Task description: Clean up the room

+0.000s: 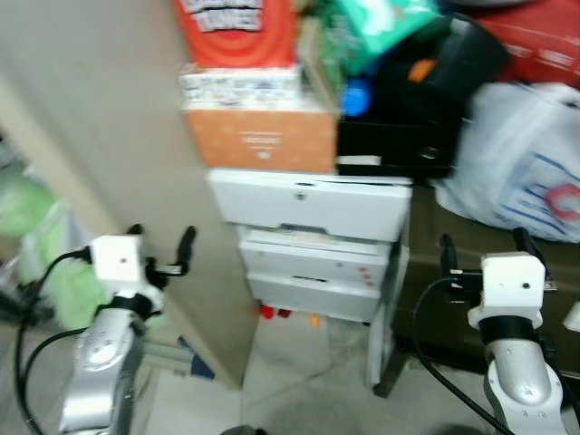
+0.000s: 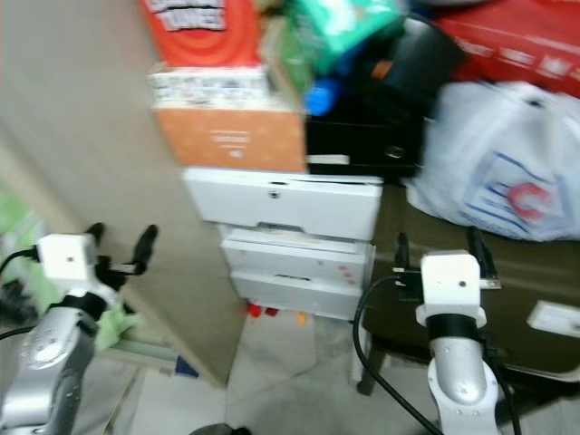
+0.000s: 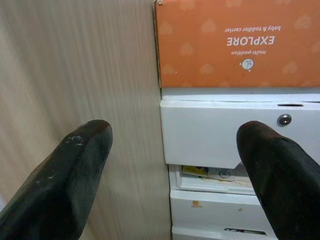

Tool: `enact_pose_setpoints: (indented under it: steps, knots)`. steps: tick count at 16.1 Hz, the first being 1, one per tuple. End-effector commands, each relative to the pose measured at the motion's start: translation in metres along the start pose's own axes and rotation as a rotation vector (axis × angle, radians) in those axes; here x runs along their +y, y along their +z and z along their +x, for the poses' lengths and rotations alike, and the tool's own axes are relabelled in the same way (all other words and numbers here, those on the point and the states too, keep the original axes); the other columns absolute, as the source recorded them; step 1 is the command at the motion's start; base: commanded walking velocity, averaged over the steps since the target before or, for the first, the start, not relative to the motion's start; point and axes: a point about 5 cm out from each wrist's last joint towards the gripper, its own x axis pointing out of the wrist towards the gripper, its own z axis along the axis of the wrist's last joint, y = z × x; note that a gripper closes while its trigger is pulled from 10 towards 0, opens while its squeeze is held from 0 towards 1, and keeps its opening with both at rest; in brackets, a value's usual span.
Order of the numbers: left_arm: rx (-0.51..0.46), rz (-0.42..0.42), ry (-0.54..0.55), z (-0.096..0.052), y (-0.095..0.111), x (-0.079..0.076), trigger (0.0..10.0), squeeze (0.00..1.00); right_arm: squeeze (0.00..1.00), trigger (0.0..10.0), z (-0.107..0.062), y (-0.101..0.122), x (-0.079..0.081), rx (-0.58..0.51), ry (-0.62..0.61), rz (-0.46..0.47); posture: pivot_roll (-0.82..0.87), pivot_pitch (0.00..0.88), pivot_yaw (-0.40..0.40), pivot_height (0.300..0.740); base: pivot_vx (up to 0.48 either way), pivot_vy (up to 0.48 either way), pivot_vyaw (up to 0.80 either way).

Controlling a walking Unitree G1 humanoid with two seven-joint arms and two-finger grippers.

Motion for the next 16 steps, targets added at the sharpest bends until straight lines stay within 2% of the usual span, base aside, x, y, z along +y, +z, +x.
enact_pose_setpoints:
  steps: [1,3,5,9,11,13,16]
  knots:
    - [0.038,0.017,0.050,-0.004,-0.005,0.009,10.0,0.00,0.00,10.0,0.001,0.001,0.006,-0.008,0.034,-0.007,-0.15,0.000,0.110,0.740,0.000,0.000,0.80]
    - [0.036,0.021,0.042,-0.004,-0.003,0.008,10.0,0.00,0.00,10.0,0.002,0.001,0.006,-0.011,0.041,-0.005,-0.15,0.000,0.108,0.740,0.000,0.000,0.80]
    - [0.047,-0.010,-0.025,-0.005,-0.006,0.000,10.0,0.00,0.00,10.0,0.005,0.000,0.011,-0.010,0.060,-0.001,-0.15,0.000,0.104,0.740,0.000,0.000,0.80]
    - [0.063,-0.017,-0.023,-0.003,-0.009,-0.006,10.0,0.00,0.00,10.0,0.008,0.001,0.021,-0.013,0.098,0.016,-0.15,0.000,0.092,0.740,0.000,0.000,0.80]
    - [0.053,0.000,-0.009,-0.002,-0.009,-0.008,10.0,0.00,0.00,10.0,0.010,-0.001,0.026,-0.007,0.101,0.032,-0.14,0.000,0.088,0.740,0.000,0.000,0.80]
    - [0.063,0.056,-0.007,-0.004,-0.011,-0.007,10.0,0.00,0.00,10.0,0.007,-0.004,0.029,0.011,0.099,0.054,-0.14,0.000,0.092,0.740,0.000,0.000,0.80]
    - [0.095,0.077,0.034,-0.004,-0.015,-0.004,10.0,0.00,0.00,10.0,0.006,-0.006,0.028,0.017,0.104,0.063,-0.14,0.000,0.098,0.740,0.000,0.000,0.80]
